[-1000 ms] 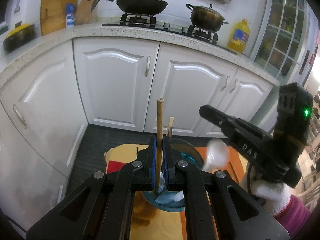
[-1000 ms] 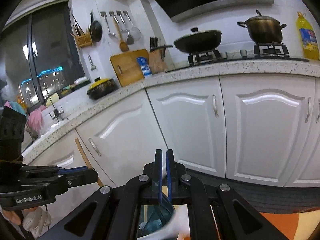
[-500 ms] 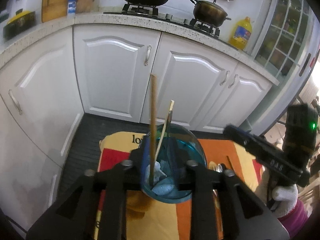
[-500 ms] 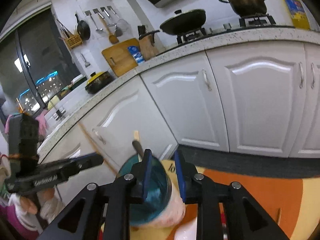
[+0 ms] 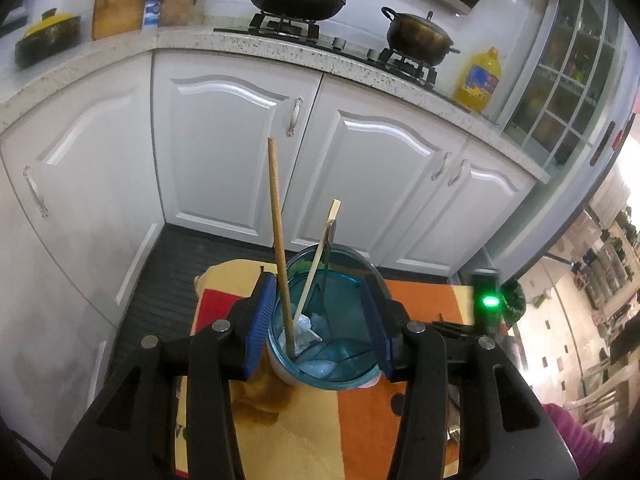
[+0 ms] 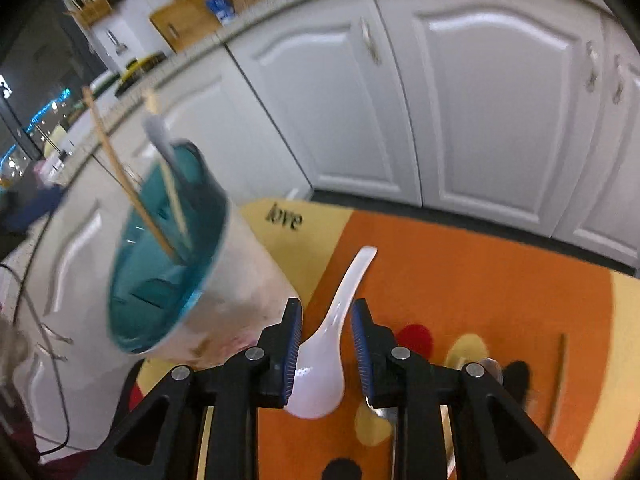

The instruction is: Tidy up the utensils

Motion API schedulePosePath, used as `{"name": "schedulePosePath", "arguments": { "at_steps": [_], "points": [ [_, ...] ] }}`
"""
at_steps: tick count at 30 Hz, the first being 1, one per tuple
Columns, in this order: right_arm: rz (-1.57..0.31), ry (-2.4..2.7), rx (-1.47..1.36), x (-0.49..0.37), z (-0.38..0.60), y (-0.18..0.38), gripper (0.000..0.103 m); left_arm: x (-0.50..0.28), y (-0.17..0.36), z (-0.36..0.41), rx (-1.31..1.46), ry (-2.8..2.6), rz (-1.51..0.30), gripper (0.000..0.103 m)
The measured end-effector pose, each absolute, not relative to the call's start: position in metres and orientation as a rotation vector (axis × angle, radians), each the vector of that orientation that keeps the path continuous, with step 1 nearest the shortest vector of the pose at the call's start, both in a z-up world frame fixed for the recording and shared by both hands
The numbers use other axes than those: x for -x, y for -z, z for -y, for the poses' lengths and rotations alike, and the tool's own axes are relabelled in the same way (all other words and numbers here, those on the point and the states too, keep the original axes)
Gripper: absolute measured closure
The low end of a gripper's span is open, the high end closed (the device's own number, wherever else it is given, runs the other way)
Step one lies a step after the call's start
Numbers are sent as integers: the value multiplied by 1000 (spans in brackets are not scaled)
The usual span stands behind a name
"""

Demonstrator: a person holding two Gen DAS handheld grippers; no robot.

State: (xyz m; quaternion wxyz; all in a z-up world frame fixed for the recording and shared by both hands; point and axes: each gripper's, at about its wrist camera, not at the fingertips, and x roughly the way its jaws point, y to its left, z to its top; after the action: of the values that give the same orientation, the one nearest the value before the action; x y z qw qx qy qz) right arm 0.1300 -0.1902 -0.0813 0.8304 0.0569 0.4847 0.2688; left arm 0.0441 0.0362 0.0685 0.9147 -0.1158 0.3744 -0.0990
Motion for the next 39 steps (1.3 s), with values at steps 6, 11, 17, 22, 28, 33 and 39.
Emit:
{"name": "schedulePosePath", "arguments": {
  "at_steps": [6,11,17,22,28,33,39],
  "points": [
    [-1084,-552,-126,-149,181,102,79,-39,-68,-43,230,197,-777,60],
    [-1116,-543,-144,-158,178,110,79,-38,-64,-42,241,198,-788,60],
    [-1129,-552,-145,-161,171,120,85,-37,-59,-41,248,199,-803,60],
    [-1101,-575,-146,-149,176,111,89,-36,-57,-41,250,193,-808,60],
    [-1010,-593,-169,-129,194,76,91,-30,-55,-39,263,198,-811,60],
    [-957,-607,-201,-110,209,54,91,-23,-59,-31,253,226,-805,60],
    [-912,-609,-218,-83,227,33,91,-12,-59,-11,240,275,-815,60]
  ]
}}
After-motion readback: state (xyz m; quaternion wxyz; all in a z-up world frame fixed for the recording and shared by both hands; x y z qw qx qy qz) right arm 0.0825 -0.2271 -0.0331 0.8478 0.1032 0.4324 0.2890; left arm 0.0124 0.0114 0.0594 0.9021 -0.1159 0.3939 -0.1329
